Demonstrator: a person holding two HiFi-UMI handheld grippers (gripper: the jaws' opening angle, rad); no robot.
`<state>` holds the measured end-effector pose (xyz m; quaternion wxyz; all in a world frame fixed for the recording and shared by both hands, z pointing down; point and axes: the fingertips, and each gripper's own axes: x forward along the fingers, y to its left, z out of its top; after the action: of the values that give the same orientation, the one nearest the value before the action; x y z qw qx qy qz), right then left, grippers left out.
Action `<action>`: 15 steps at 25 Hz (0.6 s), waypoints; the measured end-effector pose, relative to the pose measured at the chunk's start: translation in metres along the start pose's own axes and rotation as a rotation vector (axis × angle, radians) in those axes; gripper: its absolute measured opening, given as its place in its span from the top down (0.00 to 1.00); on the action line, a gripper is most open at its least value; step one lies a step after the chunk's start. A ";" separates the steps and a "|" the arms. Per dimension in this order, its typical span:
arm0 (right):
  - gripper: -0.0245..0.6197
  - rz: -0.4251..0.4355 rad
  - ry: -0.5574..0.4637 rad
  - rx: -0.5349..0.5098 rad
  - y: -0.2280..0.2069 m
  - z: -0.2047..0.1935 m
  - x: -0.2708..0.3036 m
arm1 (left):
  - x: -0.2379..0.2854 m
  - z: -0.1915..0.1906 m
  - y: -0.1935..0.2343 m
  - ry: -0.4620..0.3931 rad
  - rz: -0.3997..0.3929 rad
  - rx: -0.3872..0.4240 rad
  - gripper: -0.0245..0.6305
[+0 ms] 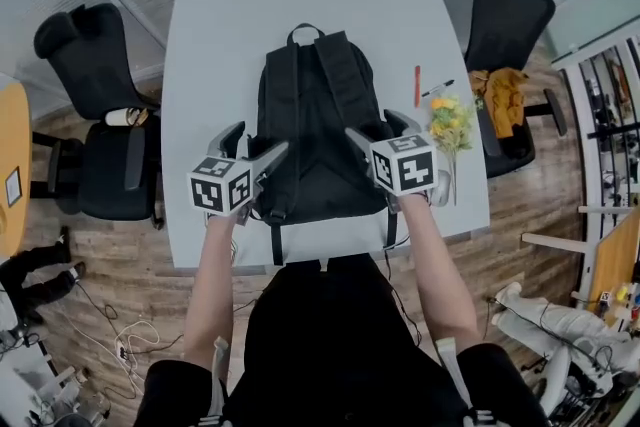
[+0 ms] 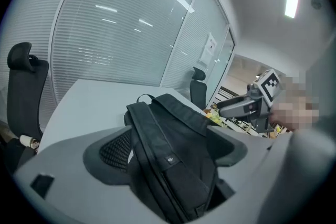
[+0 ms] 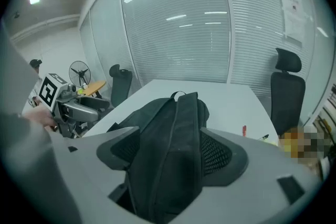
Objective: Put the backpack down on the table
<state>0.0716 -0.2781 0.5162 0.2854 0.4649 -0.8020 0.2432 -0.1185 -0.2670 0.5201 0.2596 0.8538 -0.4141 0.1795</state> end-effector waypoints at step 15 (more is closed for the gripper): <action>0.59 0.018 -0.196 -0.062 0.065 0.010 -0.071 | -0.073 0.036 -0.056 -0.180 -0.061 0.118 0.54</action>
<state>0.0403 -0.2122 0.4522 0.2179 0.4700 -0.8374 0.1742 -0.1137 -0.2141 0.4366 0.1759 0.8924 -0.3984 0.1182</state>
